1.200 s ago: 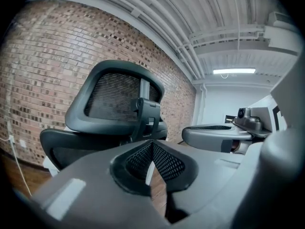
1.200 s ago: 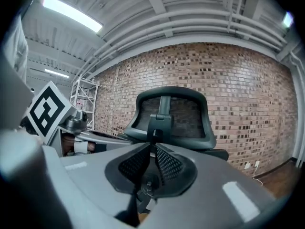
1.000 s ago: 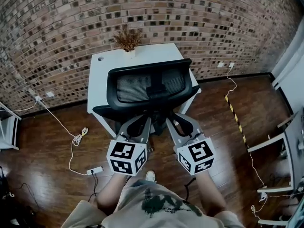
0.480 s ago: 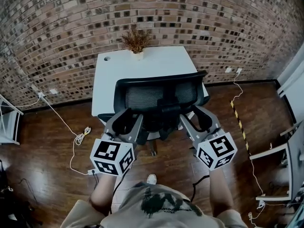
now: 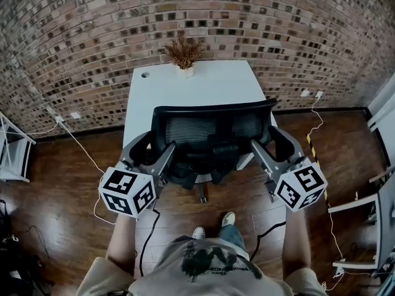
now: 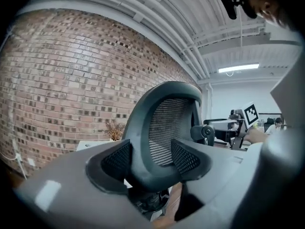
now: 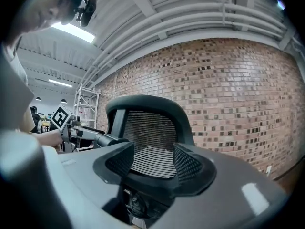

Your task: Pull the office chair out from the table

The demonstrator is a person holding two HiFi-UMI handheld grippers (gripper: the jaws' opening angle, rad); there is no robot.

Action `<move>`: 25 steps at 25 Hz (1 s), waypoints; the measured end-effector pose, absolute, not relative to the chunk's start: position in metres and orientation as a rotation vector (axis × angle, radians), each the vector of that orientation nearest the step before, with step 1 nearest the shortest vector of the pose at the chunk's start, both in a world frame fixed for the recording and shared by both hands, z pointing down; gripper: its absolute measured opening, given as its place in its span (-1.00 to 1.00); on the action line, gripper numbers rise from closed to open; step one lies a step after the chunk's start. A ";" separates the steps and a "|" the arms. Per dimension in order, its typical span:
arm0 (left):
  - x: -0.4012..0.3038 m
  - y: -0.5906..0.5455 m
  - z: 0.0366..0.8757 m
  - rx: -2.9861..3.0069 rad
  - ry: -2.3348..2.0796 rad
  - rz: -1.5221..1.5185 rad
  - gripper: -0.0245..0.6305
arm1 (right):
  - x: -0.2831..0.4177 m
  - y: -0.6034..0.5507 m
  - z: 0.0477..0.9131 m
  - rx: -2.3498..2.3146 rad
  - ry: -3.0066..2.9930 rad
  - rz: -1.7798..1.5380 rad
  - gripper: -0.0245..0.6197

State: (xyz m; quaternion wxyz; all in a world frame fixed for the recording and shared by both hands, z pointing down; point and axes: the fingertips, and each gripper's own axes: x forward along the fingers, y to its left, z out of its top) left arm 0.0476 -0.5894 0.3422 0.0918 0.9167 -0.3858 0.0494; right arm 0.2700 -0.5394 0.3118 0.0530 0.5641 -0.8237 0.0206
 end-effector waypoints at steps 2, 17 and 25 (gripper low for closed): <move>0.048 -0.595 0.341 2.738 -1.113 0.154 -0.07 | 0.280 -0.548 0.313 1.704 -2.524 0.092 -0.09; 0.069 -0.634 0.340 2.846 -0.916 0.171 0.15 | 0.305 -0.621 0.335 1.305 -2.722 0.249 0.26; 0.076 -0.637 0.342 2.878 -0.891 0.153 0.05 | 0.287 -0.629 0.342 1.048 -2.779 0.265 -0.02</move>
